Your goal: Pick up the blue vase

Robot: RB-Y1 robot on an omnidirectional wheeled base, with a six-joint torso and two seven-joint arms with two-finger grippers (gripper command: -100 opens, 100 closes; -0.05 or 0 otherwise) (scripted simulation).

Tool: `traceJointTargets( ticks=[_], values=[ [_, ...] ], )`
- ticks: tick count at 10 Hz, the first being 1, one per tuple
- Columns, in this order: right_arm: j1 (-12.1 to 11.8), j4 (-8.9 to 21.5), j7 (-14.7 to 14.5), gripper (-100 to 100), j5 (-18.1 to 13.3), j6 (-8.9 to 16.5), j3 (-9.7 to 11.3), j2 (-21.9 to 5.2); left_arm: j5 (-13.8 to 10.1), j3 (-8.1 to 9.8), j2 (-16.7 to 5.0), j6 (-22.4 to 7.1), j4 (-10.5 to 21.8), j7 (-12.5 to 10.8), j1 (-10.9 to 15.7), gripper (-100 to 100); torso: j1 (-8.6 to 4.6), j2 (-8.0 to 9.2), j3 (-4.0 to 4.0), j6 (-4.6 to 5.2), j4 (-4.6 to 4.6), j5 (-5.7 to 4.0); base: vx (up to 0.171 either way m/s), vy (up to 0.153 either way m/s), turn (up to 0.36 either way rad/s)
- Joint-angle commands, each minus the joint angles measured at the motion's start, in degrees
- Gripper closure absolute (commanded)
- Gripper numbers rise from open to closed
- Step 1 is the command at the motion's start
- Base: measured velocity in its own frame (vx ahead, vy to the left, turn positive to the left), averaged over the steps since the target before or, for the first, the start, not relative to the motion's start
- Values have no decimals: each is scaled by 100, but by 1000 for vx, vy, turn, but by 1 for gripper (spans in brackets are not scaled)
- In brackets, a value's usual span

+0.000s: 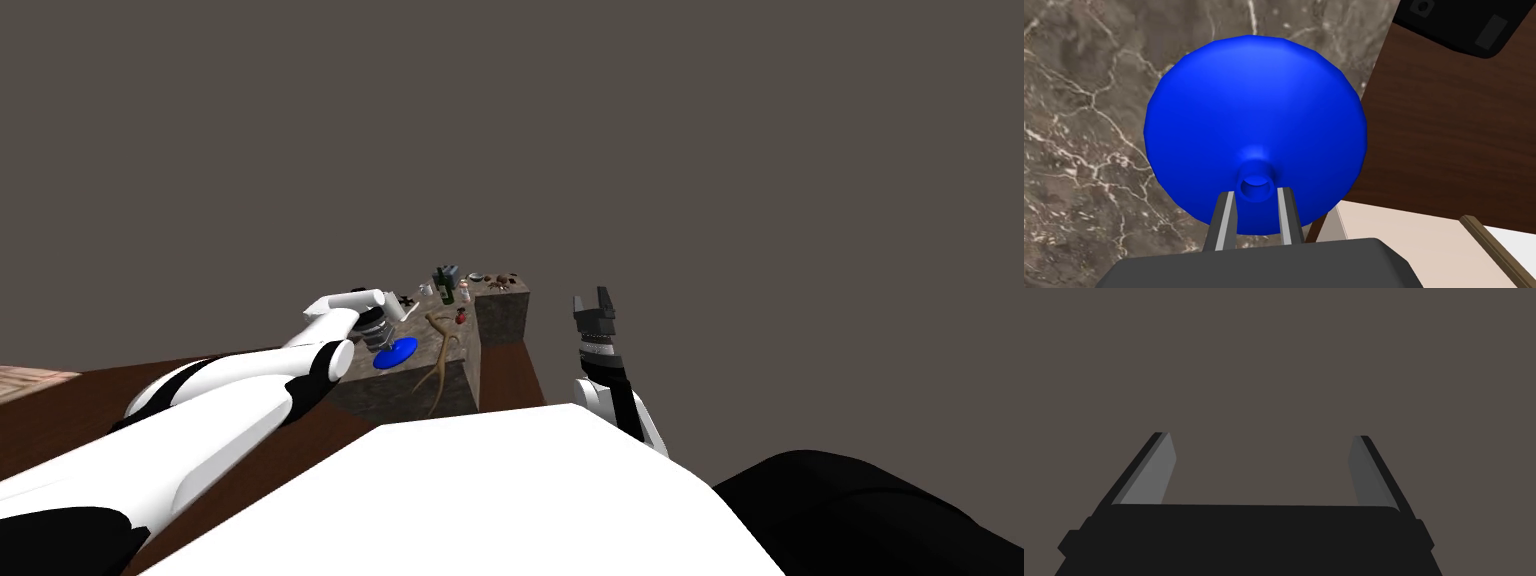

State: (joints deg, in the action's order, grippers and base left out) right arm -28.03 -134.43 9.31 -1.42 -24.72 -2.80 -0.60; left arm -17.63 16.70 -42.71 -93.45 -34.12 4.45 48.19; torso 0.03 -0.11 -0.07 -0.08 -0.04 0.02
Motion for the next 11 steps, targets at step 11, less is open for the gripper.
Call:
traceJointTargets(
  ticks=[11],
  values=[
    [1, 0, 0, 0, 0, 0, 0, 0, -1060, -1720, 675, -447, -771, -424, 481, 100, -9, 5, 4, 4, 4, -7, 48, -4, 203]
  ],
)
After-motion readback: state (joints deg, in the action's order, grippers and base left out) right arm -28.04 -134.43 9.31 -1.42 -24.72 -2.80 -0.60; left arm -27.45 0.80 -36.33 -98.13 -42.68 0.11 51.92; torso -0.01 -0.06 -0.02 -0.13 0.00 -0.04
